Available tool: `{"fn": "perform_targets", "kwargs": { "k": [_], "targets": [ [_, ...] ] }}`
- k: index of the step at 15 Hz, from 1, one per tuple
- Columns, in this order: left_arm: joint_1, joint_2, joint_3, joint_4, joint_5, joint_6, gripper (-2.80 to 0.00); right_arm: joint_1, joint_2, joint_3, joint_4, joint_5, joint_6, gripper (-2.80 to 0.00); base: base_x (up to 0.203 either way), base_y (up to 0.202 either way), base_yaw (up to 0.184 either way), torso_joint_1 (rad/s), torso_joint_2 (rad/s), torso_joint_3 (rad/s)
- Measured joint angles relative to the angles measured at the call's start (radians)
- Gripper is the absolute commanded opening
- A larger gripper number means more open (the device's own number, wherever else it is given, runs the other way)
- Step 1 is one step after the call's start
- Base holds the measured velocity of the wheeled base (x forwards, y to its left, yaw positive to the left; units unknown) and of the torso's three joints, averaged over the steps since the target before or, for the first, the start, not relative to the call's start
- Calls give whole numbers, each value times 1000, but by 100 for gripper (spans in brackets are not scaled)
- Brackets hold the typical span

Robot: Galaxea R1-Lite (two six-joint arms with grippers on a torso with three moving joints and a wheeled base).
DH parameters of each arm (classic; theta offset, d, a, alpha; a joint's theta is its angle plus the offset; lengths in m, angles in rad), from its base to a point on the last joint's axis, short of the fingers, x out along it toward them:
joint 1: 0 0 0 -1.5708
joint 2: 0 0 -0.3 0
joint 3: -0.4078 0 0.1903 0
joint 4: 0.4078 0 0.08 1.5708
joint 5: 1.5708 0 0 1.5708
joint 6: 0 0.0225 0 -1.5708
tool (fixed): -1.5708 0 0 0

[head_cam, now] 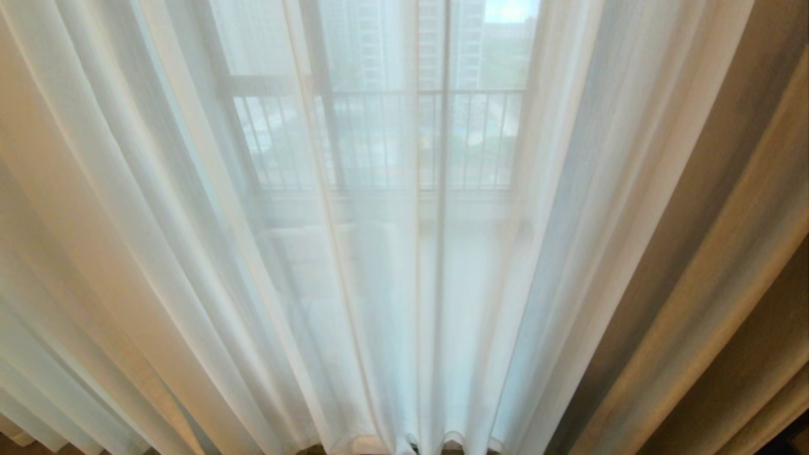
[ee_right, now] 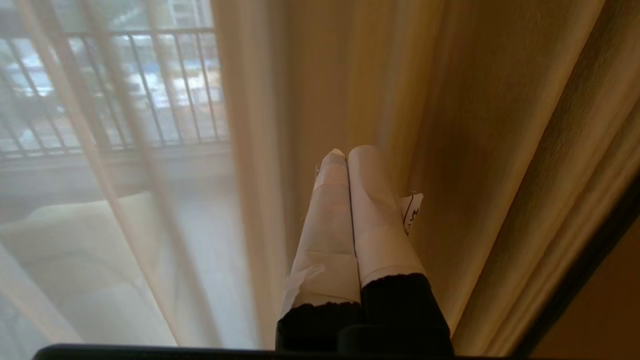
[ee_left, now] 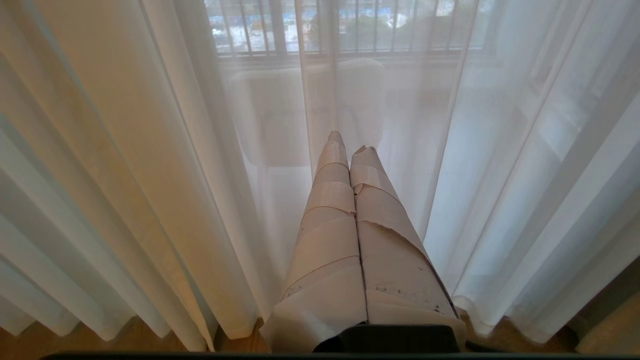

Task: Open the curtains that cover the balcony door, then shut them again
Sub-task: Close the outer curtains on both sides

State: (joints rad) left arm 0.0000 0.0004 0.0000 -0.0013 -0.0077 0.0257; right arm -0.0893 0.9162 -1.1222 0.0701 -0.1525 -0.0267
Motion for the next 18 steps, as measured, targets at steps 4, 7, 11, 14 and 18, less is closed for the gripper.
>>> {"fn": "perform_targets", "kwargs": {
  "k": [4,7,11,14,18],
  "targets": [
    [0,0,0,0,0,0,-280,-63,78,-24,1,1,16,0,0,0,0,0,0,0],
    [0,0,0,0,0,0,-280,-104,108,-22,-1,-2,27,0,0,0,0,0,0,0],
    [0,0,0,0,0,0,-280,-144,131,-13,-9,-2,35,0,0,0,0,0,0,0],
    [0,0,0,0,0,0,-280,-164,132,7,-31,-2,37,0,0,0,0,0,0,0],
    [0,0,0,0,0,0,-280,-168,103,177,-251,0,36,0,0,0,0,0,0,0]
  ]
}}
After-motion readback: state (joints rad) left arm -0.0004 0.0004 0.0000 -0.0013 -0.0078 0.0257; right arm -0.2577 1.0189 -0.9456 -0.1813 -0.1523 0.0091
